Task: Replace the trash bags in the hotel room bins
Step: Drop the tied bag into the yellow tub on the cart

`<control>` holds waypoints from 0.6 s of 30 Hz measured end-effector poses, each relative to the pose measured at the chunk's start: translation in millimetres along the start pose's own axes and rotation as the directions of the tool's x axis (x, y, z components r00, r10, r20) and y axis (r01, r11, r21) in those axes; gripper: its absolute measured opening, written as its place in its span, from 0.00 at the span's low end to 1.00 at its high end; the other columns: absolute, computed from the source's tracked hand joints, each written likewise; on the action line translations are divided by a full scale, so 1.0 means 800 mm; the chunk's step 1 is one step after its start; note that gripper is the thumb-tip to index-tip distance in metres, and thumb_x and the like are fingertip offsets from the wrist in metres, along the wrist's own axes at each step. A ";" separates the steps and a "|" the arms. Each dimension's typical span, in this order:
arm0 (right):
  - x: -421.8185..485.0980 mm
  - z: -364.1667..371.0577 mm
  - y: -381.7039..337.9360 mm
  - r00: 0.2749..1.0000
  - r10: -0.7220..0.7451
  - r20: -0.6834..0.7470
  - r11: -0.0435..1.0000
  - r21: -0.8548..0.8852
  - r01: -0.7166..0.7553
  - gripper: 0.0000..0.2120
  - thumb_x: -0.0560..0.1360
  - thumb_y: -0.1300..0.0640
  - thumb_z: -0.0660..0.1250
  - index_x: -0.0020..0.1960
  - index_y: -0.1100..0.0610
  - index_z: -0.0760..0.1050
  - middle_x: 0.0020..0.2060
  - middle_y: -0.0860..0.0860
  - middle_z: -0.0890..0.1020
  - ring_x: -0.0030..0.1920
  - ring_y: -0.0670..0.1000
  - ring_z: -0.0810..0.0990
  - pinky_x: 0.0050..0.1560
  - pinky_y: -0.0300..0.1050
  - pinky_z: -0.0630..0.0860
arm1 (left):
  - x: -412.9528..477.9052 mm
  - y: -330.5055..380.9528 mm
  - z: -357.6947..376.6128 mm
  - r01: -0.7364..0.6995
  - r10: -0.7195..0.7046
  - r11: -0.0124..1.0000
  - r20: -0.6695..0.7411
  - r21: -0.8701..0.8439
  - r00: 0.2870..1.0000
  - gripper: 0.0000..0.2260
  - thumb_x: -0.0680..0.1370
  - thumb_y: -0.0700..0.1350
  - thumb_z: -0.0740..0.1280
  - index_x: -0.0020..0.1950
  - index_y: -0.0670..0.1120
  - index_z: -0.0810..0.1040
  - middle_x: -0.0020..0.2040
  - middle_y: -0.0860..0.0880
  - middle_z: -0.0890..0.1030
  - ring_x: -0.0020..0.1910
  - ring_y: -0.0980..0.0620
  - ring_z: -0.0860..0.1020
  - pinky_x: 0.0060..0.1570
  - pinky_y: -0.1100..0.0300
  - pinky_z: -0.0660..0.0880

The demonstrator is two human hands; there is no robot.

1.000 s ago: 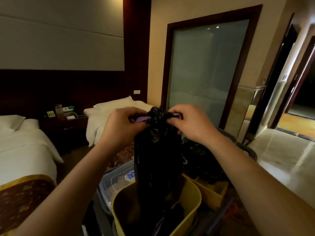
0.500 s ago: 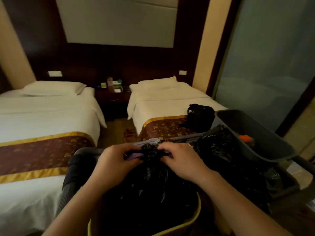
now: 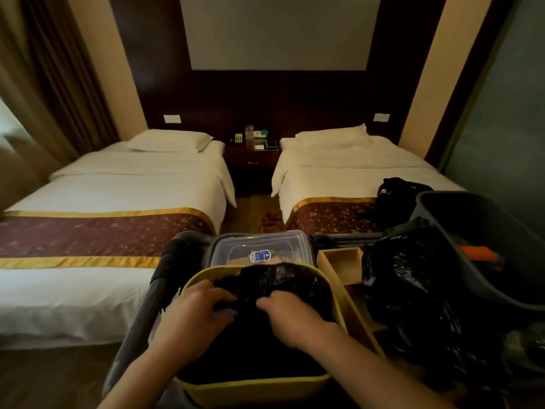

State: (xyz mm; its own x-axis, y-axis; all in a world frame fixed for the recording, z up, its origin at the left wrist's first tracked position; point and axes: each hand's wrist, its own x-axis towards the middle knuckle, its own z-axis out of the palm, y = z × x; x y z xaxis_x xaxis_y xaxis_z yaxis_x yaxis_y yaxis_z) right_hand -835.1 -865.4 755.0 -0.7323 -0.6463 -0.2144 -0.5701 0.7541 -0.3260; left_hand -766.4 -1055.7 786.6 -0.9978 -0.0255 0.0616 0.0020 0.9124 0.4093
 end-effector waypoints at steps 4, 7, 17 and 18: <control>-0.014 -0.009 0.000 0.982 0.061 0.177 0.997 -0.064 -0.050 0.13 0.78 0.61 0.64 0.63 0.57 0.73 0.58 0.58 0.76 0.59 0.60 0.77 0.58 0.54 0.76 | -0.004 0.004 0.016 -0.090 0.081 0.989 0.085 0.116 0.993 0.22 0.74 0.58 0.70 0.67 0.62 0.72 0.66 0.58 0.64 0.68 0.55 0.62 0.65 0.61 0.64; -0.037 -0.026 -0.010 0.976 0.033 0.216 0.999 -0.013 -0.031 0.23 0.79 0.50 0.66 0.71 0.53 0.67 0.64 0.55 0.75 0.64 0.56 0.74 0.63 0.51 0.73 | 0.000 -0.002 0.019 -0.131 0.104 0.983 0.199 0.125 0.974 0.27 0.74 0.58 0.69 0.72 0.63 0.65 0.75 0.58 0.58 0.74 0.54 0.58 0.71 0.55 0.62; -0.069 -0.011 0.002 0.979 0.187 0.078 0.956 -0.245 -0.163 0.20 0.79 0.44 0.62 0.67 0.52 0.72 0.63 0.53 0.75 0.65 0.57 0.71 0.60 0.54 0.74 | -0.001 -0.011 0.027 -0.219 0.077 0.915 0.389 0.337 0.918 0.29 0.78 0.68 0.45 0.77 0.61 0.56 0.79 0.54 0.58 0.78 0.49 0.53 0.76 0.46 0.53; -0.071 -0.010 0.002 0.983 0.171 0.061 0.958 -0.244 -0.152 0.17 0.80 0.45 0.61 0.63 0.53 0.75 0.60 0.53 0.76 0.62 0.57 0.73 0.56 0.54 0.75 | 0.000 -0.010 0.029 -0.234 0.077 0.901 0.396 0.366 0.915 0.26 0.80 0.65 0.51 0.77 0.61 0.54 0.79 0.53 0.58 0.78 0.48 0.53 0.76 0.46 0.53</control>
State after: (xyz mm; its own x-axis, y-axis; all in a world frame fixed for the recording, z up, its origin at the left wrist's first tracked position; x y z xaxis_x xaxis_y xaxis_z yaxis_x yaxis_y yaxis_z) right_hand -797.1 -826.5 774.4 -0.7951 -0.5137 -0.3225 -0.5259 0.8488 -0.0554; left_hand -767.7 -1053.5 762.1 -0.9392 0.2087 -0.2726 0.2110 0.9772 0.0213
